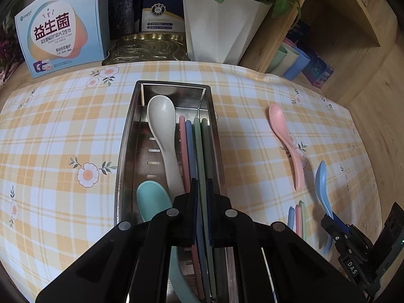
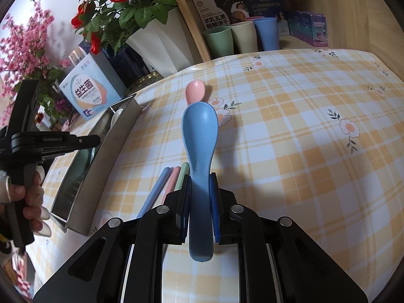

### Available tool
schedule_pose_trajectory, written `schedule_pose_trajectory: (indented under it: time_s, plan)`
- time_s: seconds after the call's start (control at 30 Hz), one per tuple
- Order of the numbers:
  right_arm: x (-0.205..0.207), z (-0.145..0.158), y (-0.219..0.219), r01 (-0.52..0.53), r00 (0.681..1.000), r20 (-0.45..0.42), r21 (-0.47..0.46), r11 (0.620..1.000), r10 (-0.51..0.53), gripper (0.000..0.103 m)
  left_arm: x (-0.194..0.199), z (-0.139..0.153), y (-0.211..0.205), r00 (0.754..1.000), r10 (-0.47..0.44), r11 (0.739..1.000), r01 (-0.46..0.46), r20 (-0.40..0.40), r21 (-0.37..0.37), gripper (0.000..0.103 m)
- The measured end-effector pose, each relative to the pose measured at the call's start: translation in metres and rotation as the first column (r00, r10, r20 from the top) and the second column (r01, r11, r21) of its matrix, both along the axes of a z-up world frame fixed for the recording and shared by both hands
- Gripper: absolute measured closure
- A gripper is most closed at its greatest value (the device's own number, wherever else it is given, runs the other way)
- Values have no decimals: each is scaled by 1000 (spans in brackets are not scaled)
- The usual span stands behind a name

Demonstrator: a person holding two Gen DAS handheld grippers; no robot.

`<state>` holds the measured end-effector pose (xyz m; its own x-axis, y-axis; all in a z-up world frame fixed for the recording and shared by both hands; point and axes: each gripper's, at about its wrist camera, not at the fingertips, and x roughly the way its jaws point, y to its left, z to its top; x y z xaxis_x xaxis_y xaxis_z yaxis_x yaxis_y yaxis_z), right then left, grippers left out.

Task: Organize utensils
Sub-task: 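Lower the blue chopstick into the steel tray and open the left gripper, then carry the blue spoon into the steel tray and open the right gripper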

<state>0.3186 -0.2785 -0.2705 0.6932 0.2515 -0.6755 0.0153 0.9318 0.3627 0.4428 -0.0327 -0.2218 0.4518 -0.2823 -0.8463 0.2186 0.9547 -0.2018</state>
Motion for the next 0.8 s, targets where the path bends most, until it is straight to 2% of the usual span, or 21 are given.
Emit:
schedule_pose_trajectory:
  time_s: [0.13,0.23,0.33,0.4,0.43,0.5,0.57,0.7,0.8]
  plan:
    - [0,0,2,-8,1000,0,-6,1000,8,89,-8,11,6,1000,-3,1000,3,26,2,93]
    - [0,0,1,-5,1000,-2,-1,1000,5,89,-20,22,11,998,-12,1000,11,61,19,79]
    - [0,1,1,0,1000,-10,2,1000,0,89,-37,32,20,994,-16,999,12,109,36,61]
    - [-1,4,3,-6,1000,-11,-5,1000,6,89,-51,36,28,991,-14,999,8,130,46,40]
    - [-2,6,5,-8,1000,-13,-10,1000,8,89,-56,37,30,990,-16,998,9,137,54,36]
    - [-2,10,7,-8,1000,-18,-13,1000,7,89,-68,39,36,988,-30,996,18,152,84,20]
    - [-1,16,10,-8,1000,-24,8,1000,9,89,-79,41,44,984,-44,993,24,173,113,12]
    - [6,33,29,-47,998,-35,3,999,47,89,-89,44,59,981,-50,989,22,189,143,6]
    - [20,43,50,-79,995,-62,9,997,79,89,-90,45,75,981,-17,992,-7,191,126,6]
